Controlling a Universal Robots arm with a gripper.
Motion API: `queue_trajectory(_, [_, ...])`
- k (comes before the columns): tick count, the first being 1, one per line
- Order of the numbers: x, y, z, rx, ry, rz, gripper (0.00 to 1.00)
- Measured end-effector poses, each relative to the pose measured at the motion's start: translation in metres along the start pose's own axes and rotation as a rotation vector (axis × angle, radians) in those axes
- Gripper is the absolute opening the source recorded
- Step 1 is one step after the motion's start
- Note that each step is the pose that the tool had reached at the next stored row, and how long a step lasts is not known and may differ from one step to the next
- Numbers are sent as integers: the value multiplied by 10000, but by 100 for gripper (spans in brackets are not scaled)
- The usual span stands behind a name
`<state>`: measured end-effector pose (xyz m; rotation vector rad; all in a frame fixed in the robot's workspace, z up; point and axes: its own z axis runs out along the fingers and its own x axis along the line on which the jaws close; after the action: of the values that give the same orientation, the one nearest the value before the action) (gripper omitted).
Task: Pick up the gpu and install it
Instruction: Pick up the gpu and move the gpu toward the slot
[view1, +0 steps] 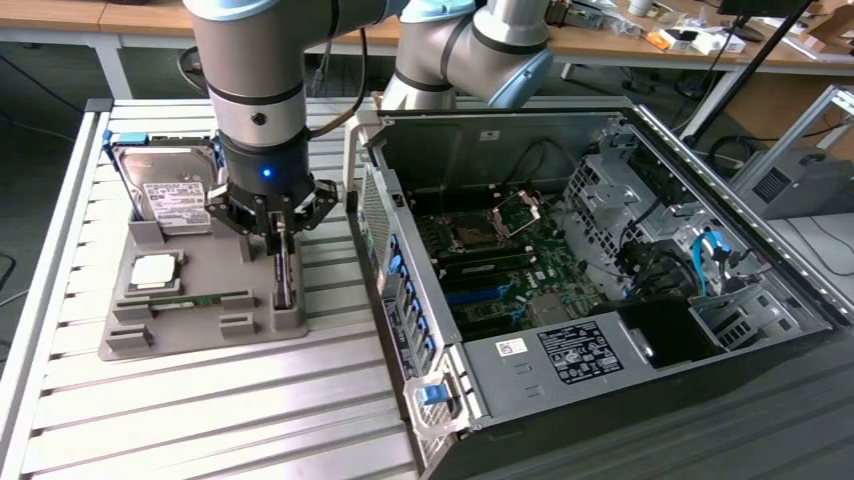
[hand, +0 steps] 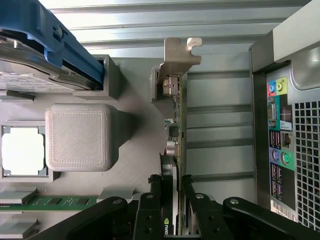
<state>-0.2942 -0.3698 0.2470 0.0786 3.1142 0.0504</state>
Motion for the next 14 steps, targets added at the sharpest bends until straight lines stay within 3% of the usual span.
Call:
queue_trajectory(5, [0, 1, -28, -5, 0, 0, 27])
queue_trajectory(14, [-5, 6, -190, -12, 1, 1, 27])
